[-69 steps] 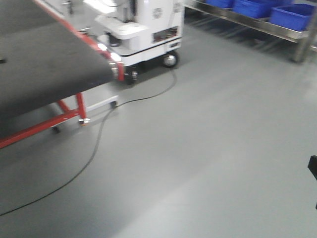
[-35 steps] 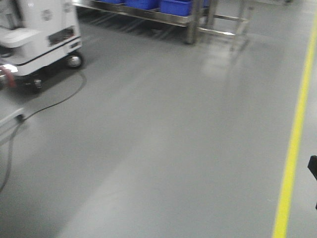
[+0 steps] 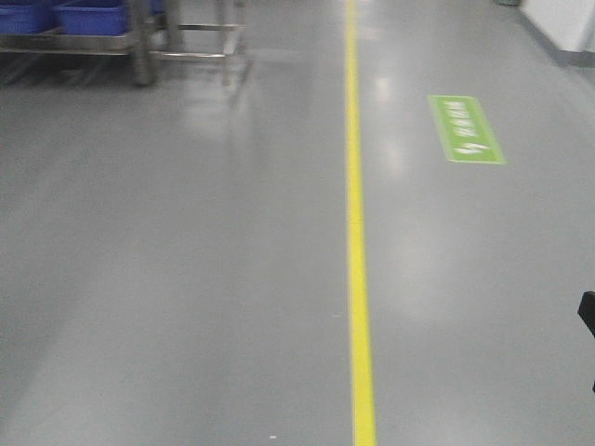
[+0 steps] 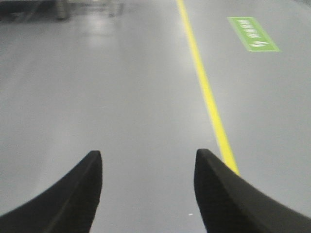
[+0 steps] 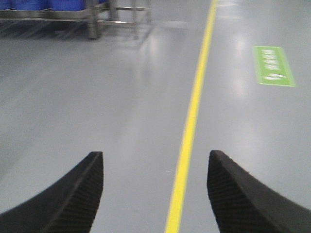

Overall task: Move and align brake pads A on conveyor
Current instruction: 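Drive along the yellow floor line toward the steel table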

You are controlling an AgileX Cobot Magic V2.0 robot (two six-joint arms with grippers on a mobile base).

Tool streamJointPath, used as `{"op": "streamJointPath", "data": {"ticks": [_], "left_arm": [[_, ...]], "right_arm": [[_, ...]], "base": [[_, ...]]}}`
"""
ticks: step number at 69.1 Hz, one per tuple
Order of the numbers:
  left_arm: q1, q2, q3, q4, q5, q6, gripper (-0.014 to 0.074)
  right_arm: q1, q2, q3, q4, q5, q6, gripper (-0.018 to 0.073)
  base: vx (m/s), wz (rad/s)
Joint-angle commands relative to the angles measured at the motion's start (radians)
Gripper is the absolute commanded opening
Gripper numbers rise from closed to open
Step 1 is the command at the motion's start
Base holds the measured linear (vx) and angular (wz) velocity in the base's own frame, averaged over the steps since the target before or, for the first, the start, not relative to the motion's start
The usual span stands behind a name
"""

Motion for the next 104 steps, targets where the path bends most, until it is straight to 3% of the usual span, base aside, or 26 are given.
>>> {"op": "streamJointPath", "data": {"ticks": [1,33,63,104], "left_arm": [[-0.003,0.005,-0.026,-0.011,-0.063,-0.004,0.0397],[-0.003,0.005,-0.026,-0.011,-0.063,-0.004,0.0397],[-0.003,0.005,-0.026,-0.011,-0.063,-0.004,0.0397],[-0.003,0.005,-0.026,-0.011,-0.063,-0.004,0.0397]], "right_arm": [[-0.002,0.011,-0.027,-0.002,-0.070,0.000,0.0450],[-0.002,0.011,-0.027,-0.001,-0.070,0.000,0.0450],[-0.002,0.011,-0.027,0.005,-0.070,0.000,0.0450],[-0.002,0.011,-0.027,0.005,-0.070,0.000,0.0450]], "base": [[-0.03,-0.95],[0.06,-0.56],[0.30,0.18],[0.58,0.10]]}}
